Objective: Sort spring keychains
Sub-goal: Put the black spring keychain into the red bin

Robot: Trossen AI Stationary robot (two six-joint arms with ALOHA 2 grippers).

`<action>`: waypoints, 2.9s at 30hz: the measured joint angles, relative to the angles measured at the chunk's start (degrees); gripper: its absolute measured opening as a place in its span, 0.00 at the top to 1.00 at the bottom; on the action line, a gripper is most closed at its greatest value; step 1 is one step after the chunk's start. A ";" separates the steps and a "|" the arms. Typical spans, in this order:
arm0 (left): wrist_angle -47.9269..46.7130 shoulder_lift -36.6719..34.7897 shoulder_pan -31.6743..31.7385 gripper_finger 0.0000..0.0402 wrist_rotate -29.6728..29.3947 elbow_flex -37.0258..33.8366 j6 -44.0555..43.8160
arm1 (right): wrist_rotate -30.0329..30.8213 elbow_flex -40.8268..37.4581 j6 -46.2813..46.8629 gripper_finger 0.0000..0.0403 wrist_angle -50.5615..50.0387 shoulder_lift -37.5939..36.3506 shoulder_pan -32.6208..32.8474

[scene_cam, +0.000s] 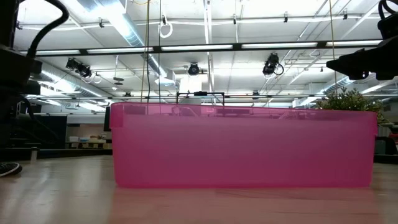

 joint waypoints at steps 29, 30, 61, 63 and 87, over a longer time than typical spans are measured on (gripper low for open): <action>3.52 0.00 2.58 0.16 -2.75 0.53 2.57 | 0.00 -0.01 0.00 0.45 0.00 -0.01 0.00; 3.54 0.00 2.58 0.16 -2.76 0.53 2.58 | 0.00 0.01 0.00 0.45 0.00 0.00 0.00; 3.54 0.00 2.58 0.16 -2.72 0.55 2.65 | 0.00 0.01 0.00 0.45 0.00 0.01 0.00; 3.56 0.00 2.58 0.16 -2.76 0.55 2.65 | 0.00 0.01 0.00 0.45 0.00 0.01 0.01; 7.48 0.00 2.58 0.16 -6.02 0.60 4.10 | 0.00 0.01 0.00 0.45 0.00 0.01 0.01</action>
